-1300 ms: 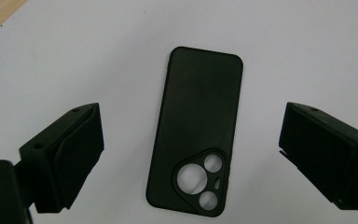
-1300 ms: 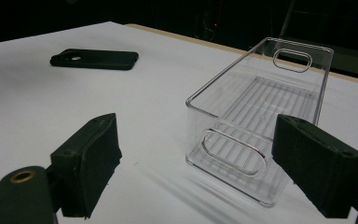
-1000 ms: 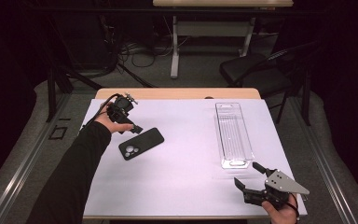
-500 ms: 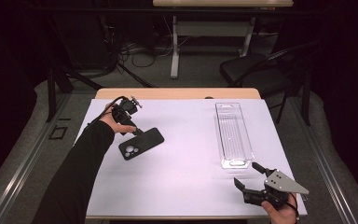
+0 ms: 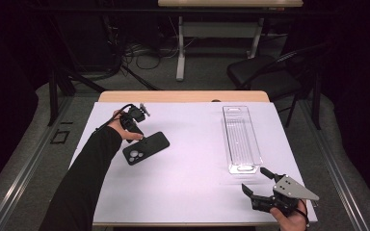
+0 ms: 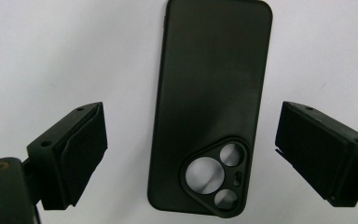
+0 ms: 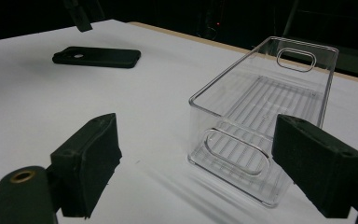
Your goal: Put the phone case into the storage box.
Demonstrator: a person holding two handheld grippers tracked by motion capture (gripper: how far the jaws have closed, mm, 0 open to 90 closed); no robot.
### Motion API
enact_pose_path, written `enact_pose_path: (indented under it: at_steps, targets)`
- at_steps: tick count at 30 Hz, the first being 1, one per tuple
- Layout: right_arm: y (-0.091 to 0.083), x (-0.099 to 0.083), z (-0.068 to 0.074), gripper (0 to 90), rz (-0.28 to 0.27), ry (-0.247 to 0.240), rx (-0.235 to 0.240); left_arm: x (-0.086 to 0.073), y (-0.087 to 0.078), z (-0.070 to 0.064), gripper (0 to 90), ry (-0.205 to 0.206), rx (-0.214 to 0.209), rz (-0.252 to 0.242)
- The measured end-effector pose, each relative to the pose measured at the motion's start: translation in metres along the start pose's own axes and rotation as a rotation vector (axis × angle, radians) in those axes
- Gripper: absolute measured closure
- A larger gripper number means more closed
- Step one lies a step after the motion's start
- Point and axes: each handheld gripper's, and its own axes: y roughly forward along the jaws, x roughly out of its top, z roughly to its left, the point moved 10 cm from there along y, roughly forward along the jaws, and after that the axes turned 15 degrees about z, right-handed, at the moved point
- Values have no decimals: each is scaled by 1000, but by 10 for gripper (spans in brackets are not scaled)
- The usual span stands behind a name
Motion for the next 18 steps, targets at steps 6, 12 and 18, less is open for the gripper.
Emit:
enact_pose_path:
  at_steps: [6,12,18]
  targets:
    - [0,0,0,144,1,-2,1,0,12,-3,92,-5,-11,29]
    - [0,0,0,144,2,-2,4,0,21,-5,92,-4,-16,71]
    - [1,0,1,144,0,-9,5,3,26,-9,92,0,-14,85]
